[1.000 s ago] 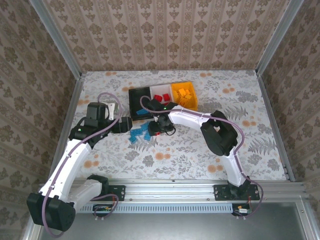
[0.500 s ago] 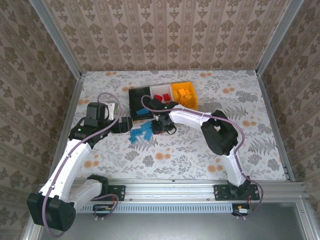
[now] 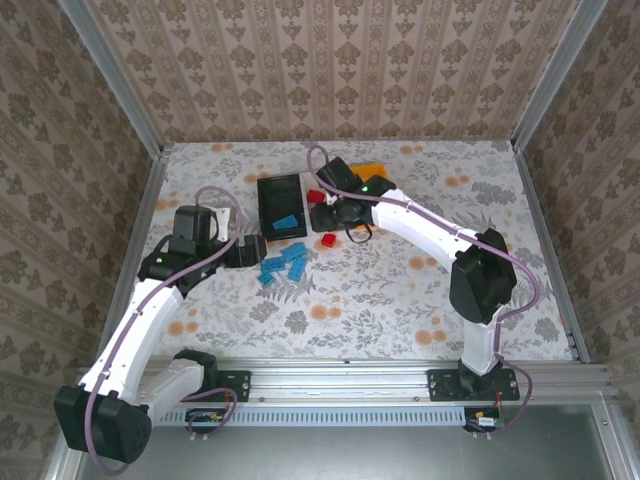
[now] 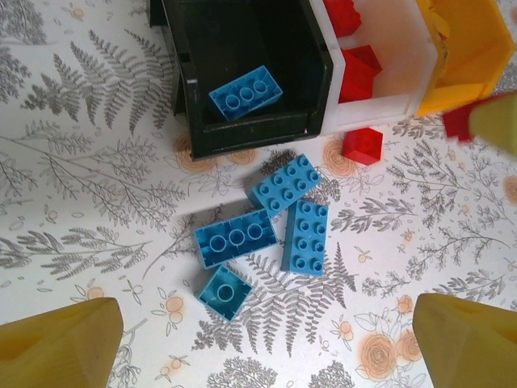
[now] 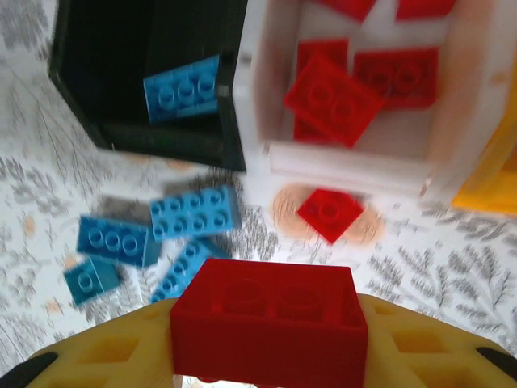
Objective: Sort the legos into containers by color
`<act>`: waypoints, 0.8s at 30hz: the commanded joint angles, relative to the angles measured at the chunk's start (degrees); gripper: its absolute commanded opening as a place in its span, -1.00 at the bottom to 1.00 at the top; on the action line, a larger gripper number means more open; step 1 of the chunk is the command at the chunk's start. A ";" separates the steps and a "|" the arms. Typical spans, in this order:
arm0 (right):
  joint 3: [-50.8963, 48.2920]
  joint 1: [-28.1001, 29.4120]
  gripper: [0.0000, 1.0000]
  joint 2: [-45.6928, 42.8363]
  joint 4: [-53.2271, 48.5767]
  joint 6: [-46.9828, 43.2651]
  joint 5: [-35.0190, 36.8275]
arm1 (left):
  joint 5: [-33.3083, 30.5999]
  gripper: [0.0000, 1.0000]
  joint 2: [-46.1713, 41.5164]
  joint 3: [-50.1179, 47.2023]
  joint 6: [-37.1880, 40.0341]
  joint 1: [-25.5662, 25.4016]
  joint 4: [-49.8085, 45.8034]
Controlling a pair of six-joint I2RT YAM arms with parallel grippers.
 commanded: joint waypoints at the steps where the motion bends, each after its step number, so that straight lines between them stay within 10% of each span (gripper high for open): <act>1: 6.40 -2.10 -0.10 4.28 -0.21 -1.78 0.77 | 1.91 0.91 -2.14 -1.78 -2.70 0.41 -2.06; 24: 41.02 -7.38 0.13 30.98 -6.75 -3.05 -1.65 | -7.54 1.00 -5.42 -15.76 -17.37 -3.00 -2.02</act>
